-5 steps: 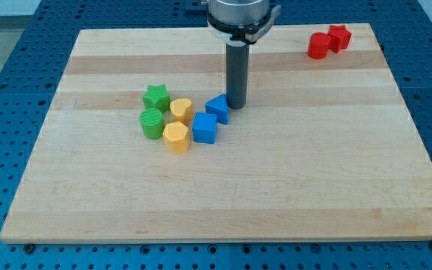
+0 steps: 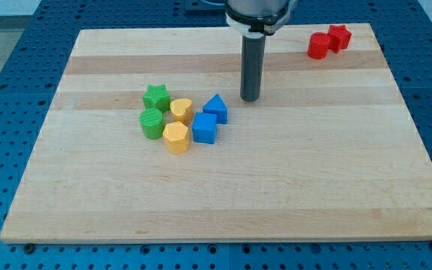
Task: Nudge the blue triangle down a bit
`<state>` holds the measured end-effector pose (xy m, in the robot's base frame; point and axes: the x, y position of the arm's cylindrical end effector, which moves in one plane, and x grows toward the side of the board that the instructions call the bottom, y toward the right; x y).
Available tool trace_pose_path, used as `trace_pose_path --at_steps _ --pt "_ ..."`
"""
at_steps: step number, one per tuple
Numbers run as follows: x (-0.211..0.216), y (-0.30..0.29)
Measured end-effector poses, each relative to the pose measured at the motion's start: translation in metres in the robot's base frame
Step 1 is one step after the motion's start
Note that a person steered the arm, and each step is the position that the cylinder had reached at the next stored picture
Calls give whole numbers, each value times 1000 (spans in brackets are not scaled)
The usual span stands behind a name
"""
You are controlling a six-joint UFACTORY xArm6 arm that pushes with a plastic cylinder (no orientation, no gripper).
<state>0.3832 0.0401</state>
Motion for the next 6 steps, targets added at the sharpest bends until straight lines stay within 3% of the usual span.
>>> trace_pose_path --at_steps 4,6 --pt "-2 -2" --pt "1 -29"
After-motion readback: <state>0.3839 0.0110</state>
